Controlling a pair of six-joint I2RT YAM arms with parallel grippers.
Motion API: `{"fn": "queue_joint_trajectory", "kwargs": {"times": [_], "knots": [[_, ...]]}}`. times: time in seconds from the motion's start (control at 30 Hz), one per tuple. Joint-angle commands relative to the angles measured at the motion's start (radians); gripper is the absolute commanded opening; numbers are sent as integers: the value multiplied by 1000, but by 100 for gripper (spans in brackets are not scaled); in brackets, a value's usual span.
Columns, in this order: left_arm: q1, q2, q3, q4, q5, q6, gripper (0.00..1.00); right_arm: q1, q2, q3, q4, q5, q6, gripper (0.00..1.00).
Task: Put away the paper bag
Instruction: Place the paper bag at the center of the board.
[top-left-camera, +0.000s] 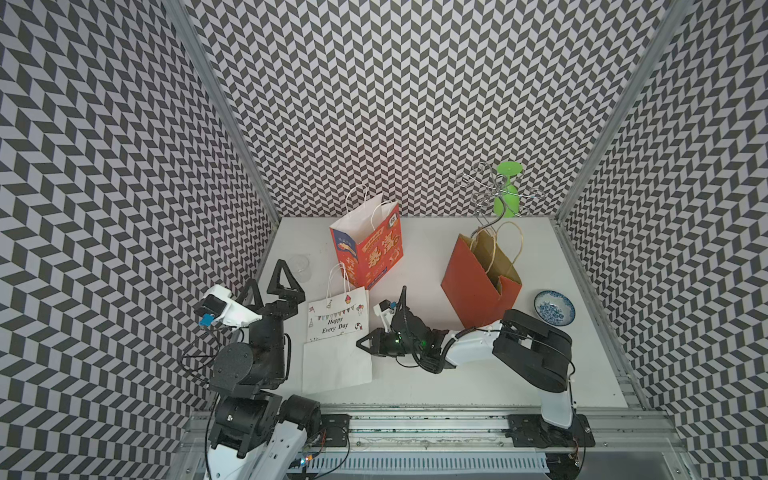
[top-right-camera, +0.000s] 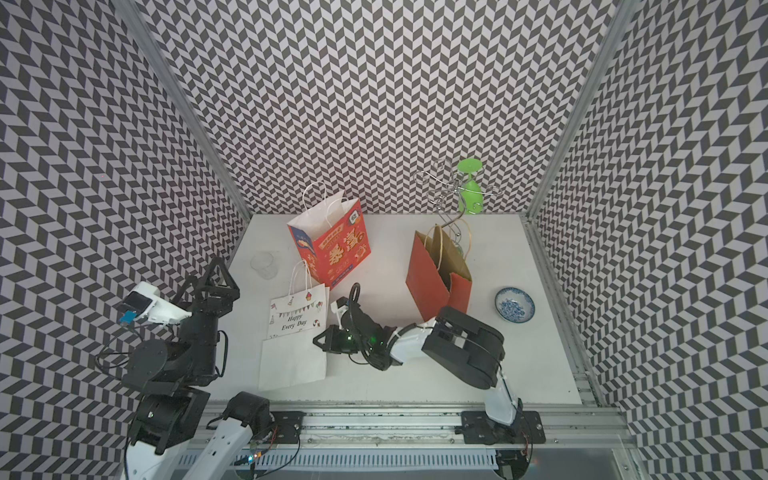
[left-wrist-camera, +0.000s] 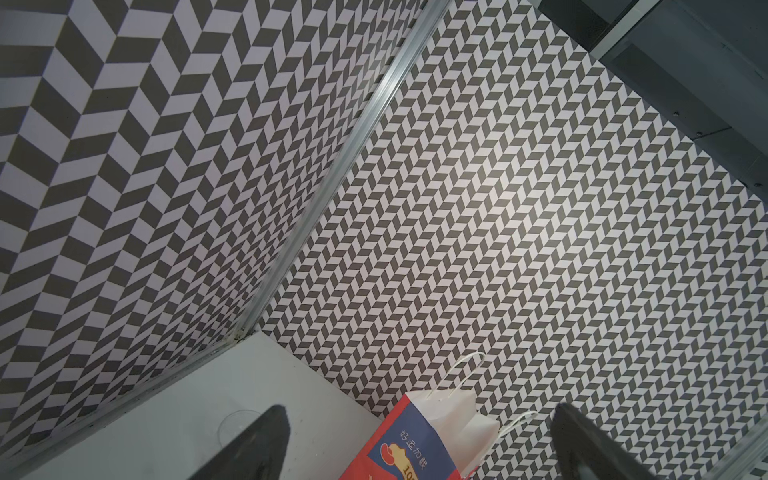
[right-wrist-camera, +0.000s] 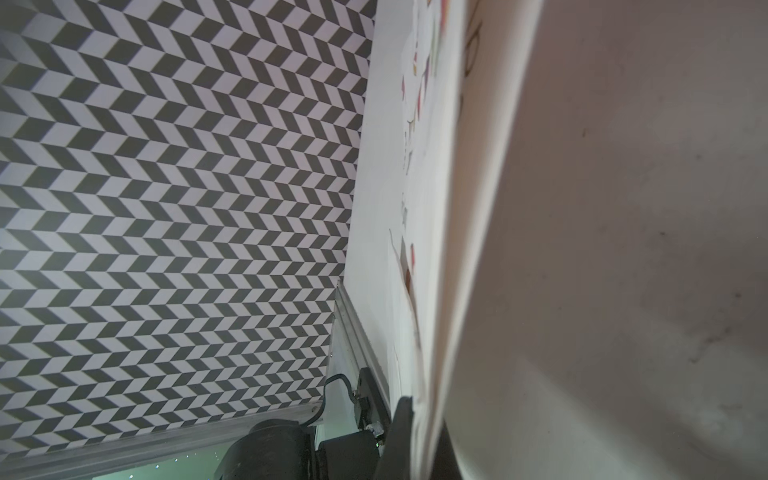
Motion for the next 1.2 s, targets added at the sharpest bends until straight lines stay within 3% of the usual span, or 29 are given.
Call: {"fn": "queue_joint_trajectory", "kwargs": {"times": [0.0, 0.4, 0.5, 0.63, 0.87, 0.97, 1.17], "knots": [[2, 5, -15, -8, 26, -14, 99, 4, 39, 36, 50, 38, 59, 0], [2, 4, -44, -4, 30, -38, 99, 1, 184, 106, 69, 75, 253, 5], [1, 4, -51, -1, 31, -44, 99, 0, 198, 132, 36, 96, 254, 14], [1, 7, -58, 6, 37, -47, 100, -1, 195, 137, -6, 125, 259, 43], [2, 13, -63, 10, 42, -46, 100, -2, 79, 32, -75, 239, 242, 68], [2, 13, -68, 11, 45, -47, 99, -4, -1, -29, -108, 282, 225, 76], [1, 20, -81, 31, 74, -50, 100, -5, -192, -121, -154, 386, 107, 77]]}}
